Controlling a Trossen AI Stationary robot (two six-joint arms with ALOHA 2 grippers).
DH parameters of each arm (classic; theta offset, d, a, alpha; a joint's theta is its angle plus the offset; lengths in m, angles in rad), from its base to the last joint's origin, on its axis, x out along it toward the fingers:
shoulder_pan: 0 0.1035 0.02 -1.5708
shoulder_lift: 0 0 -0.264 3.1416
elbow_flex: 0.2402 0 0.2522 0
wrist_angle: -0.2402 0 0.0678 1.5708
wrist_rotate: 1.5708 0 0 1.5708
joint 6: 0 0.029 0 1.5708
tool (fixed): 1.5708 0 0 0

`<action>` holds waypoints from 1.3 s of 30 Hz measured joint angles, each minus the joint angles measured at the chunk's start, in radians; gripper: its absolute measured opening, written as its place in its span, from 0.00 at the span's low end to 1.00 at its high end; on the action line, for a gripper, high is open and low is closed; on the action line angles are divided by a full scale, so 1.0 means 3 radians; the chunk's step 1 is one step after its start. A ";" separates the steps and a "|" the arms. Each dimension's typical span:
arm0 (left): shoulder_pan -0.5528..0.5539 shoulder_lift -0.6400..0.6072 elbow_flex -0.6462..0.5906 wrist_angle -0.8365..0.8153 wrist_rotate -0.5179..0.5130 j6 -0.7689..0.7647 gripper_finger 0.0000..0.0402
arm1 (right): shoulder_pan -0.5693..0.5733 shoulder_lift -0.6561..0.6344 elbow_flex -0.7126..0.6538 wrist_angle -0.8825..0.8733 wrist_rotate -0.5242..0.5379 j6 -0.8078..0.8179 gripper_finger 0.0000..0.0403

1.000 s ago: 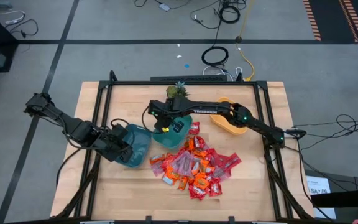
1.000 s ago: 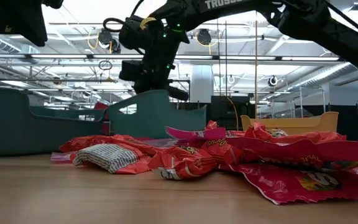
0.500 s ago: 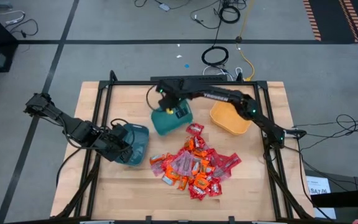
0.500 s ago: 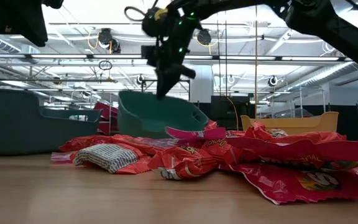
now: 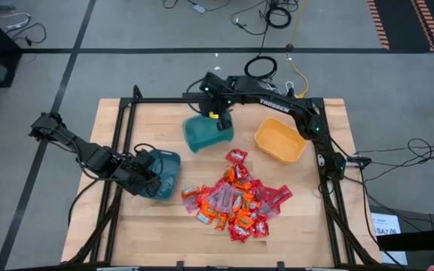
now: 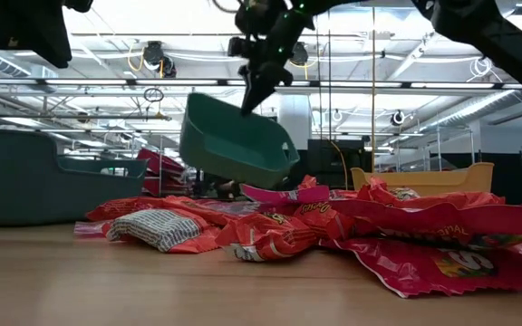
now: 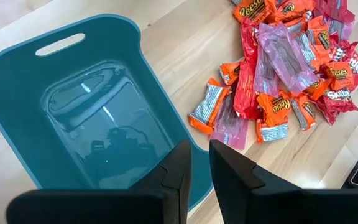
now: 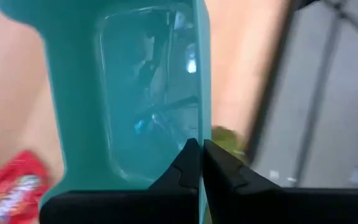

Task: Sort candy
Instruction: Adjust the light blue bin, then put the red candy into the yellow bin

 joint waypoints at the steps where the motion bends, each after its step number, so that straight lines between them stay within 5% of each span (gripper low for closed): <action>1: 0.0000 0.0000 0.0000 0.0000 0.0000 -0.0002 0.17 | 0.0009 0.0028 -0.0002 -0.0029 -0.0074 0.0039 0.00; 17: -0.0004 0.0016 0.0000 0.0003 -0.0015 -0.0006 0.17 | 0.0034 0.0545 0.0000 -0.0280 -0.0138 0.0148 0.00; 24: -0.0004 0.0017 0.0000 0.0001 -0.0052 0.0001 0.17 | 0.0030 0.0574 0.0000 0.0079 -0.0094 0.0151 0.01; 36: -0.0004 0.0017 0.0000 0.0003 -0.0061 -0.0001 0.17 | 0.0025 0.0569 0.0000 0.0110 -0.0083 0.0247 0.14; 39: -0.0004 0.0017 0.0000 0.0003 -0.0061 -0.0008 0.17 | 0.0026 0.0568 0.0000 0.0095 0.0161 0.0255 0.19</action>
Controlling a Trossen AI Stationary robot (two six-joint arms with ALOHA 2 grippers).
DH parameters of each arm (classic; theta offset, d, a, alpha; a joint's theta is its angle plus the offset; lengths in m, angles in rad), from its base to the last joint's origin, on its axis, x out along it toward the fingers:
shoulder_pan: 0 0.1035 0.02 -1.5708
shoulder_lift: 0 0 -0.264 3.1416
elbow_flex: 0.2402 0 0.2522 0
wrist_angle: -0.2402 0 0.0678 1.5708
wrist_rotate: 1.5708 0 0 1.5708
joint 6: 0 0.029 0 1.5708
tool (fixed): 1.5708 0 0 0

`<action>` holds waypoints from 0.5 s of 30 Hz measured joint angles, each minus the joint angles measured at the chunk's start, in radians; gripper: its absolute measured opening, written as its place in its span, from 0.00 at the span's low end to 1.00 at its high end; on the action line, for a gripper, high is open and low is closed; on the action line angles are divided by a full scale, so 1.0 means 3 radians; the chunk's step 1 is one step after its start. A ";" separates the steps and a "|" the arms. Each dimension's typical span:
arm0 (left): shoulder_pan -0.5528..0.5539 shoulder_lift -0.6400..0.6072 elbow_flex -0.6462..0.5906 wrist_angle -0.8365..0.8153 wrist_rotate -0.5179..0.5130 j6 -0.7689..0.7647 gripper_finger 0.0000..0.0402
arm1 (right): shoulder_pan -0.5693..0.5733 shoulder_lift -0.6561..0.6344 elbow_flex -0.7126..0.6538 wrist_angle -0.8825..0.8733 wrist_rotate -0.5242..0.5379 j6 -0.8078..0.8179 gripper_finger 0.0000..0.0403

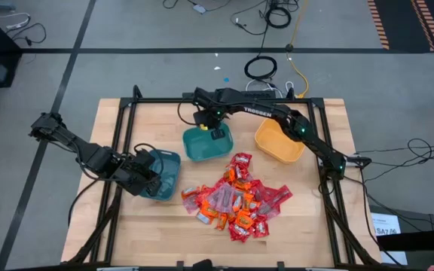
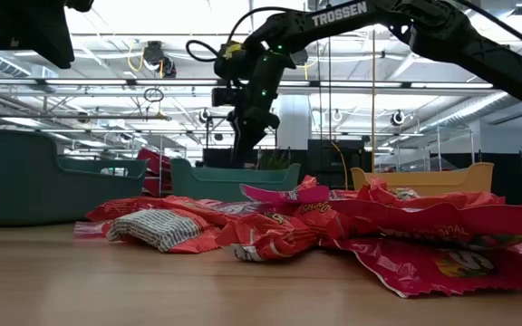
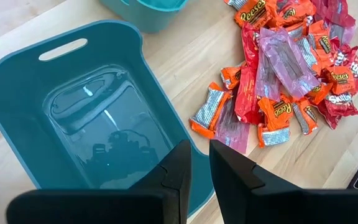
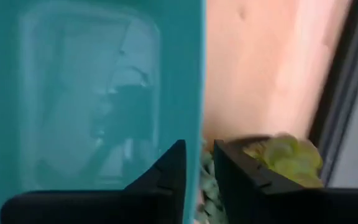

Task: Sort candy
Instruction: Put the red candy into the yellow bin

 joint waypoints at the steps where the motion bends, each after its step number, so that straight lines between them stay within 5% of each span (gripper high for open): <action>1: 0.0000 0.0000 0.0000 0.0000 0.0000 -0.0001 0.17 | 0.0000 0.0000 0.0000 -0.0005 0.0091 0.0000 0.20; 8: 0.0000 0.0000 0.0000 0.0004 0.0000 -0.0003 0.17 | -0.0004 -0.0274 0.0000 -0.0218 0.0157 0.0110 0.26; 15: 0.0000 0.0001 0.0000 0.0005 -0.0001 -0.0001 0.17 | -0.0011 -0.0819 0.0004 -0.0599 0.0044 0.0990 0.26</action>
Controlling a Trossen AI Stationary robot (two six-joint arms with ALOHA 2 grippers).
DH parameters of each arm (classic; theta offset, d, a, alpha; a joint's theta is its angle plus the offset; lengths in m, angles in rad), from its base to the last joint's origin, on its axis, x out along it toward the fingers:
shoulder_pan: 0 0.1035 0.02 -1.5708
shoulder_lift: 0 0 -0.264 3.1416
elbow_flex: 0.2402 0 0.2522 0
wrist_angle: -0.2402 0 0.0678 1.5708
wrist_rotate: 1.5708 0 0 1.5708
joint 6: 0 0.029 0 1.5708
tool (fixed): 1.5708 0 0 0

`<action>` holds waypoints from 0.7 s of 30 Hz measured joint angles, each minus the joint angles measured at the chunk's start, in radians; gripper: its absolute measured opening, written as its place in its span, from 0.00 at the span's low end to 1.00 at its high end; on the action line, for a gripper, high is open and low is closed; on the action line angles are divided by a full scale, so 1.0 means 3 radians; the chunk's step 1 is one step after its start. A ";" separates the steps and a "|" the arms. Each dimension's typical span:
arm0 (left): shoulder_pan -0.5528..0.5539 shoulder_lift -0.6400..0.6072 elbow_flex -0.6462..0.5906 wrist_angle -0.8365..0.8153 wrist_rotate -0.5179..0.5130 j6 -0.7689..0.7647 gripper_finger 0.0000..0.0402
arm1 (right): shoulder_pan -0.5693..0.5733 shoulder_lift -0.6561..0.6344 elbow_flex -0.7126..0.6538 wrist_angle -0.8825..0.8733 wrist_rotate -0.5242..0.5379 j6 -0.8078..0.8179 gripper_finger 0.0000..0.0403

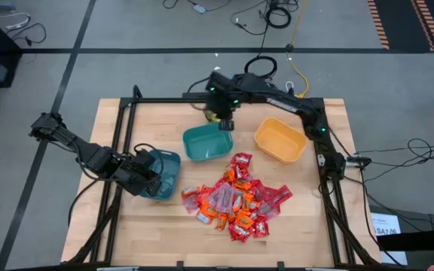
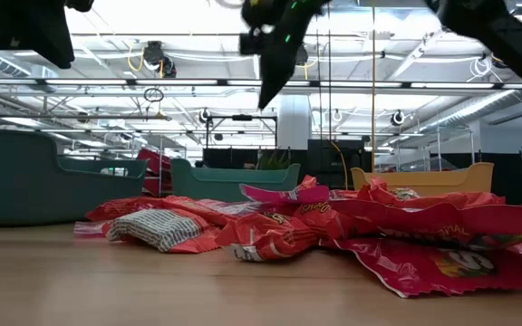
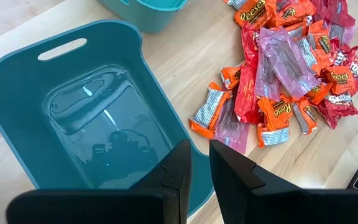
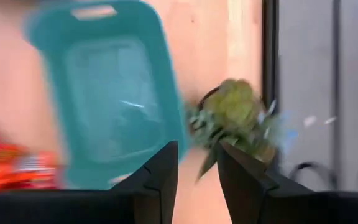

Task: Sort candy
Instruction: Put the red candy into the yellow bin

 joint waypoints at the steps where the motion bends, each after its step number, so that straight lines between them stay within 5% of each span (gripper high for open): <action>1: 0.0000 -0.0001 0.0000 0.0001 -0.0009 0.0001 0.17 | -0.0007 -0.0078 0.0000 -0.0092 -0.0107 0.0162 0.26; 5: 0.0000 0.0000 0.0000 -0.0002 -0.0035 0.0008 0.17 | -0.0003 -0.0326 -0.0033 -0.0473 -0.0600 0.0644 0.26; 10: 0.0000 0.0020 0.0000 -0.0002 -0.0129 0.0183 0.17 | 0.0185 -0.0676 -0.0483 -0.0616 -0.0672 0.0943 0.25; 21: 0.0000 0.0174 0.0000 0.0086 -0.0177 0.0171 0.17 | 0.0709 -0.2383 -0.3522 0.1234 -0.0666 0.1873 0.14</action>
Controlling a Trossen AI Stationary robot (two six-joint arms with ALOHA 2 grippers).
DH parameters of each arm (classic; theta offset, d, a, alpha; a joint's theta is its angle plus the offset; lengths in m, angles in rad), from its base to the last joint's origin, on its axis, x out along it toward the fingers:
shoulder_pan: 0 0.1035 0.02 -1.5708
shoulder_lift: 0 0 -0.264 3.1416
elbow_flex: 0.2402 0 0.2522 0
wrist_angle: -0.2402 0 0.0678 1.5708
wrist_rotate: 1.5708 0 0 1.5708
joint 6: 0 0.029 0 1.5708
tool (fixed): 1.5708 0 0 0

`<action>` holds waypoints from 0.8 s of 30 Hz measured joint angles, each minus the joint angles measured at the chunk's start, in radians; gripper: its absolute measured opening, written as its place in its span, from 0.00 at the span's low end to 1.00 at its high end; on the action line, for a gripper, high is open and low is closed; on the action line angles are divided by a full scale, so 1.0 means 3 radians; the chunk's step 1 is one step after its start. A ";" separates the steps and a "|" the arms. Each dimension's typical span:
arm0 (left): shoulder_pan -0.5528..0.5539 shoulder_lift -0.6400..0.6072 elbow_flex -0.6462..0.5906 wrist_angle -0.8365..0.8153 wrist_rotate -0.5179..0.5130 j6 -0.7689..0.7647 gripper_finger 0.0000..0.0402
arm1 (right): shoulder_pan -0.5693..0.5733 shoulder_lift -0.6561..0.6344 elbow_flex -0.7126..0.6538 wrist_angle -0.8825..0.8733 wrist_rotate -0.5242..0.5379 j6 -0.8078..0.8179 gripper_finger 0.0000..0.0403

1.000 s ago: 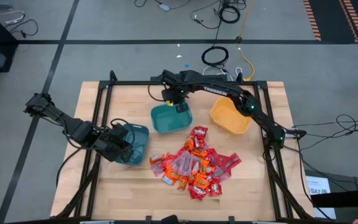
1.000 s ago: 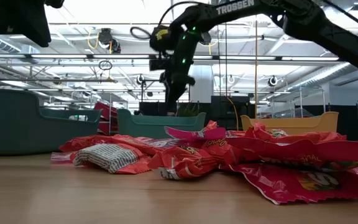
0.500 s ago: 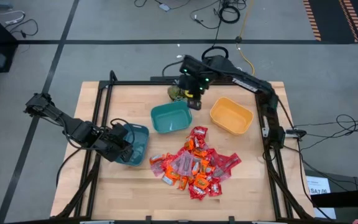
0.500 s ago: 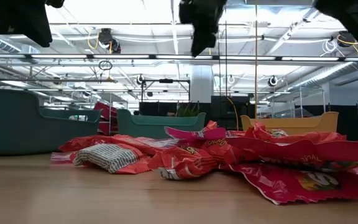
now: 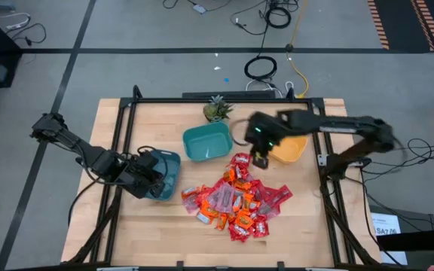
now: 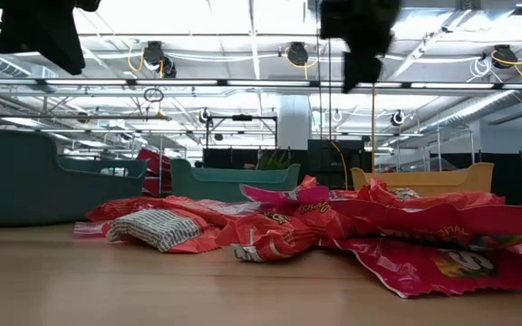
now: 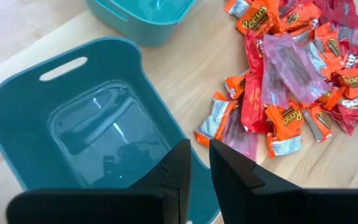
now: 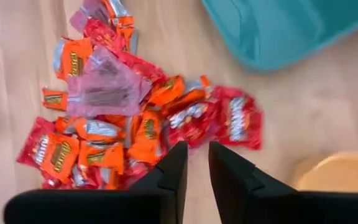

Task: Sort candy
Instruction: Put the red candy into the yellow bin

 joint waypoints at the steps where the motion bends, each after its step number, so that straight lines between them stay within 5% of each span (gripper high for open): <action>1: 0.0000 0.0015 0.0000 0.0001 -0.0001 0.0006 0.17 | 0.0045 -0.0170 -0.0257 0.0213 0.0002 0.0167 0.13; 6: 0.0000 0.0063 0.0000 -0.0007 -0.0007 0.0007 0.17 | 0.0319 -0.0863 -0.1160 0.0830 0.0357 0.0793 0.09; 12: 0.0000 0.0071 0.0000 -0.0025 -0.0339 0.0012 0.17 | 0.0527 -0.1273 -0.1453 0.0940 0.1043 0.0920 0.05; 24: 0.0004 0.0071 0.0000 -0.0022 -0.1134 0.0791 0.17 | 0.0455 -0.1317 -0.1454 0.1676 0.1864 -0.0783 0.02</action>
